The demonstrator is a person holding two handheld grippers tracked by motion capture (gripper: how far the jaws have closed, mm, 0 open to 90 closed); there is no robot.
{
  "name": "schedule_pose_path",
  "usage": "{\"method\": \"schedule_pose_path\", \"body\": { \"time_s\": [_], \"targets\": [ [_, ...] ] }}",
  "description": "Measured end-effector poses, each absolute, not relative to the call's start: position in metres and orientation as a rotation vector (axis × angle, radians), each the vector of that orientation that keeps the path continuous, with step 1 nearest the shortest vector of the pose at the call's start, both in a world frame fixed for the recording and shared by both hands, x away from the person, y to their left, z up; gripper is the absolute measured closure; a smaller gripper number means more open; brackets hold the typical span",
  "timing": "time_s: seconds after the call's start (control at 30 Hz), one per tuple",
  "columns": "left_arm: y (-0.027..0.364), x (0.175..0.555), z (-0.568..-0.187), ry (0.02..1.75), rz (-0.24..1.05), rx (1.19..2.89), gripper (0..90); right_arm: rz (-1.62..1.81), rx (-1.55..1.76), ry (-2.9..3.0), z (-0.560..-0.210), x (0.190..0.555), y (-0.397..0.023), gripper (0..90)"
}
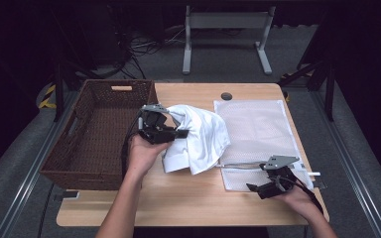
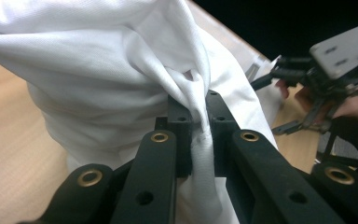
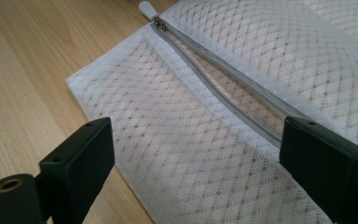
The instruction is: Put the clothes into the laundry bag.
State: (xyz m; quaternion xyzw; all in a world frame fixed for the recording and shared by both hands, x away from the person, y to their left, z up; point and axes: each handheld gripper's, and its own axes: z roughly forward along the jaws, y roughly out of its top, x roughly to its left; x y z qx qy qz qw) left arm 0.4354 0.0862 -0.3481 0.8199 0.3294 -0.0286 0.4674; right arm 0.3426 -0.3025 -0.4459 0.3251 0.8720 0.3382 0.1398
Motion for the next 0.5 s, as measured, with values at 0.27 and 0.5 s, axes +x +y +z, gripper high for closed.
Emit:
{"method": "schedule_pose_path", "body": {
  "time_s": [0.27,0.5],
  "targets": [
    [0.078,0.438,-0.375,0.901,-0.072,2.118,83.4,0.979,0.941,2.521,-0.446,0.343,-0.303,10.8],
    [0.08,0.43,-0.364,0.957,0.092,2.134,50.0,0.981,0.937,2.523,-0.446,0.343,-0.302,10.8]
  ]
}}
